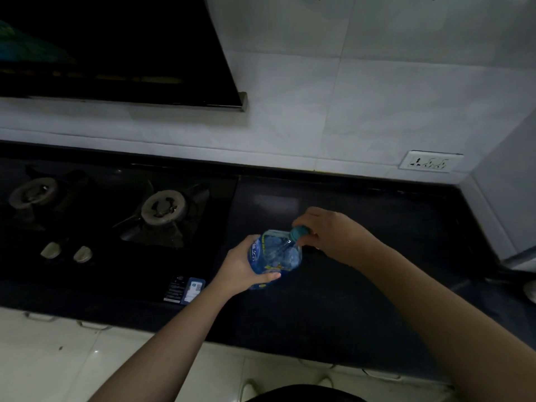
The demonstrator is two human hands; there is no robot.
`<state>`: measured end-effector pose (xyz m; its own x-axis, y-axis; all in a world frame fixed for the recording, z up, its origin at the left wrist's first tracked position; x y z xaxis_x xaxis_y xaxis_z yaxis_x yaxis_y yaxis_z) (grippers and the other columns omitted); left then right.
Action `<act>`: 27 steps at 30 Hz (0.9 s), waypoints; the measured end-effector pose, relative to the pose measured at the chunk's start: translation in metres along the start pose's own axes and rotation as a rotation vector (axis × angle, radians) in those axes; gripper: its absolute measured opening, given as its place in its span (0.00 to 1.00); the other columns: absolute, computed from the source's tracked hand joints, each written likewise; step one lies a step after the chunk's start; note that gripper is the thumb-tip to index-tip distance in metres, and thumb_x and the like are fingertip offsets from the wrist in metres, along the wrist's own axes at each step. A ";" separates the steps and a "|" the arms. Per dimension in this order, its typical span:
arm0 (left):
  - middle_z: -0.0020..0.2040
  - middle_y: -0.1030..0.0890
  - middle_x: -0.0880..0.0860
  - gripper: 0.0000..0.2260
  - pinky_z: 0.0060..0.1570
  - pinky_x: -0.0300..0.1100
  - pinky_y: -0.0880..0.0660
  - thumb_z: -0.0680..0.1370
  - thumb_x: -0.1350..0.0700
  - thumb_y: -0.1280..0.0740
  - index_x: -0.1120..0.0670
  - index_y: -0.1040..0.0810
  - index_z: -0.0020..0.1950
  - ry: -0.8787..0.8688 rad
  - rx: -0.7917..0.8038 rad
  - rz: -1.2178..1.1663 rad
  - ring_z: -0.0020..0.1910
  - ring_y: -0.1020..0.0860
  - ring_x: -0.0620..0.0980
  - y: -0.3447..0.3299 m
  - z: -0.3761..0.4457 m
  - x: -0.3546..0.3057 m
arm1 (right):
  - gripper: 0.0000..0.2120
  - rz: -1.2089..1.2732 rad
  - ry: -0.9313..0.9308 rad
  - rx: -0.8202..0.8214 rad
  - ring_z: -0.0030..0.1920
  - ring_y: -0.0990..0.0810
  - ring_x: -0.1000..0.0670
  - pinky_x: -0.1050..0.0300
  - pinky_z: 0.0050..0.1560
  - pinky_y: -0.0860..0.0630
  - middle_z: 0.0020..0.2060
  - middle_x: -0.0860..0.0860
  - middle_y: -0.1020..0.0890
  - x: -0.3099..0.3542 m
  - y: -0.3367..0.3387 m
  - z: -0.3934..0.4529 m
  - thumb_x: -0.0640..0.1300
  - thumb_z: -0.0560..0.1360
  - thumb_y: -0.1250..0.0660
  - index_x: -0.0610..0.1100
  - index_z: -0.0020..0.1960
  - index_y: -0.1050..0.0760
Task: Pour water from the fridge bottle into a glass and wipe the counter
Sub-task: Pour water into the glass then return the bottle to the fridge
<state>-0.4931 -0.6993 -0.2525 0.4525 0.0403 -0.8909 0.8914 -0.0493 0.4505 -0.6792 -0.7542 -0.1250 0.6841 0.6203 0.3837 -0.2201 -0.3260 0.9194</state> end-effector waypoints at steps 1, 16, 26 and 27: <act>0.55 0.18 0.43 0.33 0.55 0.35 0.23 0.61 0.48 0.16 0.40 0.28 0.61 -0.002 -0.009 0.002 0.54 0.20 0.38 0.001 0.000 0.000 | 0.17 -0.027 -0.034 -0.020 0.56 0.23 0.48 0.55 0.57 0.28 0.58 0.50 0.23 0.000 -0.001 0.003 0.54 0.78 0.35 0.46 0.63 0.25; 0.53 0.19 0.44 0.34 0.55 0.35 0.26 0.59 0.47 0.16 0.50 0.24 0.61 -0.040 -0.042 0.139 0.52 0.21 0.41 0.017 -0.006 0.001 | 0.28 -0.358 -0.351 -0.082 0.34 0.23 0.46 0.55 0.34 0.32 0.31 0.50 0.24 -0.008 -0.028 0.017 0.60 0.82 0.54 0.45 0.44 0.21; 0.55 0.19 0.42 0.34 0.54 0.33 0.24 0.60 0.50 0.16 0.46 0.25 0.63 -0.060 0.101 0.063 0.53 0.20 0.37 0.028 -0.008 0.004 | 0.27 -0.317 0.379 -0.440 0.29 0.26 0.47 0.54 0.34 0.26 0.30 0.48 0.26 0.008 -0.031 0.012 0.60 0.81 0.49 0.43 0.35 0.26; 0.54 0.19 0.42 0.33 0.54 0.33 0.24 0.60 0.48 0.16 0.47 0.25 0.62 -0.052 0.066 0.078 0.53 0.20 0.37 0.026 -0.008 0.003 | 0.29 -0.272 0.245 -0.420 0.27 0.27 0.48 0.54 0.32 0.25 0.28 0.50 0.27 0.008 -0.029 0.016 0.61 0.81 0.50 0.44 0.32 0.28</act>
<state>-0.4680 -0.6921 -0.2428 0.5173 -0.0181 -0.8556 0.8489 -0.1158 0.5157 -0.6563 -0.7513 -0.1497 0.5842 0.8066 0.0906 -0.3508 0.1503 0.9243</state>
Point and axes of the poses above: each hand's wrist, its own z-axis towards the middle knuckle, its own y-axis out of the back of the hand, x = y × z, the point moved 5 cm from there along z, towards the middle knuckle
